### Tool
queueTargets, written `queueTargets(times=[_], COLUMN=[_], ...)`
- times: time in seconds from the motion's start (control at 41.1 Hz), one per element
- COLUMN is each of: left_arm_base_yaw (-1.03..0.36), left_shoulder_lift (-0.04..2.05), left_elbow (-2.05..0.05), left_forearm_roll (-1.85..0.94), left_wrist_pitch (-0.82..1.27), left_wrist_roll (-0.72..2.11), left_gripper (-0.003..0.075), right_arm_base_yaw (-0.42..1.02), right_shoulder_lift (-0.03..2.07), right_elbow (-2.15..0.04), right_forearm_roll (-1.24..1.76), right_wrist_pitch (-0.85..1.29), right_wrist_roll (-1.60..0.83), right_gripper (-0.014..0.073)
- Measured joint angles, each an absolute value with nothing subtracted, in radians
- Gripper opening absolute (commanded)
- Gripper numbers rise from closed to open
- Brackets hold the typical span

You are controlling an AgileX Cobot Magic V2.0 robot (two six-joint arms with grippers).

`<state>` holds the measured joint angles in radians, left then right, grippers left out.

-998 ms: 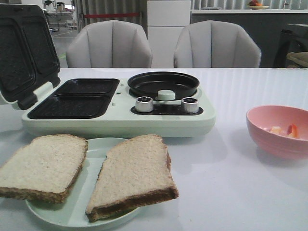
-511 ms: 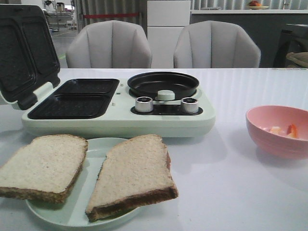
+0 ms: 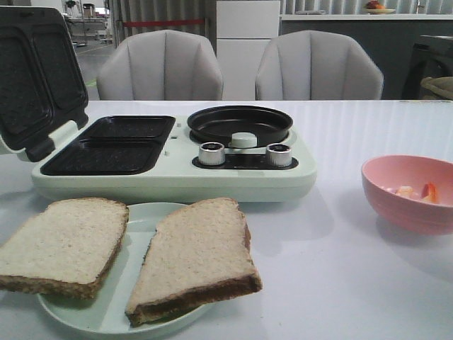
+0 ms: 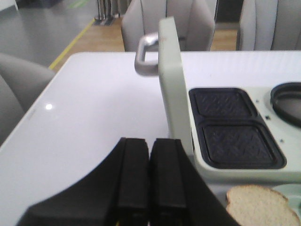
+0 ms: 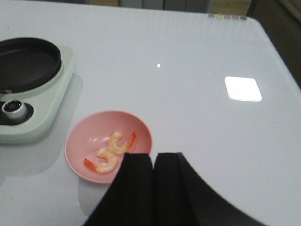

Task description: Make breakfast with bread and shrimp

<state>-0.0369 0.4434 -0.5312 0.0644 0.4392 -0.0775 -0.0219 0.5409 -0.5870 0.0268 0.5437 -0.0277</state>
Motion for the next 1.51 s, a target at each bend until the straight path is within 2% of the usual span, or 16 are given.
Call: queueTargets(times=[0.244,0.317,0.365,0.463,0.511,0.56,0.633,0.828,0.95,1.193,1.51], left_arm_base_yaw=[-0.037,-0.037,-0.037,-0.037,-0.037,-0.037,-0.037,-0.042,-0.103,-0.406,-0.757], left_shoulder_lift=[0.495,0.505,0.507,0.513,0.515,0.515,0.515,0.515,0.515,0.515,0.636], left_elbow=[-0.476,-0.474,-0.474,-0.474,-0.474,-0.474,-0.474,-0.474,-0.474,-0.474,-0.453], left_forearm_roll=[0.058,0.058,0.058,0.056,0.056,0.058,0.062,0.086,0.084,0.140,0.362], left_wrist_pitch=[0.450,0.450,0.450,0.450,0.450,0.450,0.450,0.450,0.452,0.513,0.699], left_wrist_roll=[-0.077,-0.077,-0.077,-0.077,-0.077,-0.077,-0.077,-0.049,0.000,0.158,0.174], left_gripper=[0.0105,0.0134,0.0194,0.0379,0.0472,0.0542,0.0593,0.0596,0.0596,0.0596,0.0596], right_arm_base_yaw=[-0.022,-0.022,-0.022,-0.022,-0.022,-0.022,-0.022,-0.022,-0.022,-0.022,-0.022], right_shoulder_lift=[0.676,0.711,0.732,0.762,0.774,0.785,0.794,0.801,0.801,0.801,0.801], right_elbow=[-0.587,-0.587,-0.587,-0.587,-0.587,-0.587,-0.587,-0.587,-0.587,-0.587,-0.587], right_forearm_roll=[0.025,0.023,0.023,0.023,0.023,0.023,0.023,0.023,0.023,0.023,0.023], right_wrist_pitch=[0.557,0.559,0.566,0.573,0.573,0.573,0.573,0.573,0.573,0.573,0.573], right_wrist_roll=[-0.028,-0.028,-0.028,-0.028,-0.028,-0.028,-0.028,-0.028,-0.028,-0.028,-0.028], right_gripper=[0.0019,0.0081,0.0185,0.0393,0.0465,0.0500,0.0516,0.0516,0.0516,0.0516,0.0516])
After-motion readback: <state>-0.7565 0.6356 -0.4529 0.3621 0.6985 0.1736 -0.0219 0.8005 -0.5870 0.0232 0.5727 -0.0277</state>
